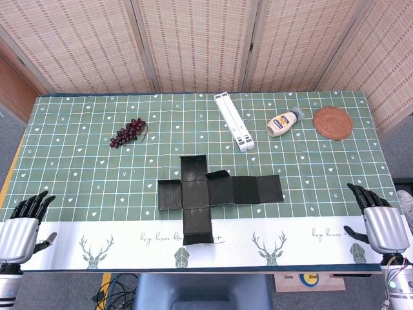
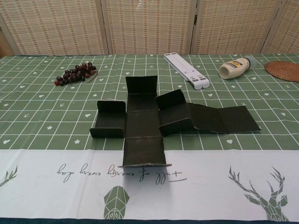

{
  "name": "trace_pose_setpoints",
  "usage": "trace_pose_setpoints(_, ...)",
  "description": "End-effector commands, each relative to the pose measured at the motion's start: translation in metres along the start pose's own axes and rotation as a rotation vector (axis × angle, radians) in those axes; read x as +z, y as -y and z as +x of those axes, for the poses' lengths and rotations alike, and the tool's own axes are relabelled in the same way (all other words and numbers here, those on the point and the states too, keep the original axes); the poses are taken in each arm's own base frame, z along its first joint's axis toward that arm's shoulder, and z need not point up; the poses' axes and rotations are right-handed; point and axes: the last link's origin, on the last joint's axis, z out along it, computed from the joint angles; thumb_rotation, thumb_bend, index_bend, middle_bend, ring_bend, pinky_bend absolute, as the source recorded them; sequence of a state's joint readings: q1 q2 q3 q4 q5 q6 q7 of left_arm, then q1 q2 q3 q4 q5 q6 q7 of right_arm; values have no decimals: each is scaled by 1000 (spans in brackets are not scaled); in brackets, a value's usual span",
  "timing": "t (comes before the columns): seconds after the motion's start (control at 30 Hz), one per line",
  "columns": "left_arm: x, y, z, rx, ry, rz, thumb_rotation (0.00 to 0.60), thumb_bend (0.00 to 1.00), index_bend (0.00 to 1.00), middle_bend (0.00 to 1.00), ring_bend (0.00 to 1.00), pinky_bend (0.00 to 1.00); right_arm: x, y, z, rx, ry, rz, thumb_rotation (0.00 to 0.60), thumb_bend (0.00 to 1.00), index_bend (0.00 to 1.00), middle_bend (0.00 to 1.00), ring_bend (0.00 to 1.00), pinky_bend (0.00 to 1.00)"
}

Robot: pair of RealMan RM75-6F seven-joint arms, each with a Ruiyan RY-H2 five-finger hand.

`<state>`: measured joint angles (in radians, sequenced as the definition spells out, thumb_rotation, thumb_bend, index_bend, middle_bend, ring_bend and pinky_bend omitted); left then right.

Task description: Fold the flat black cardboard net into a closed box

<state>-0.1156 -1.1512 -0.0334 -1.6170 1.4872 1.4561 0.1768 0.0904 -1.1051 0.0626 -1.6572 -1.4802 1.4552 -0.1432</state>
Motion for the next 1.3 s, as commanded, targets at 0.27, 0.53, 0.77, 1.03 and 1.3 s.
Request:
trace_pose_setpoints(0.27,1,-3,0,-6,-8,-14,600,176,144,108,118,150,20,18,3,-19,9,71,600,49,91,175,435,585)
trace_pose_setpoints(0.53,2,-4,2,-12,-18,-32,600,176,144,108,118,150,67,67,1,-6,141,184,600,49,2,127,706,911)
trace_pose_setpoints(0.77,1,-3,1,-13,-16,-34,600,176,144,108,118,150,97,124,-17,16,297,275,600,49,0,77,721,940)
trace_pose_setpoints(1.03,1,-1,-3,-19,-2,-38,600,176,144,108,118,150,125,174,-41,53,444,302,600,49,0,0,721,941)
trace_pose_setpoints(1.3,2,0,-8,-24,15,-41,600,176,144,108,118,150,148,204,-61,42,531,259,600,82,0,0,721,942)
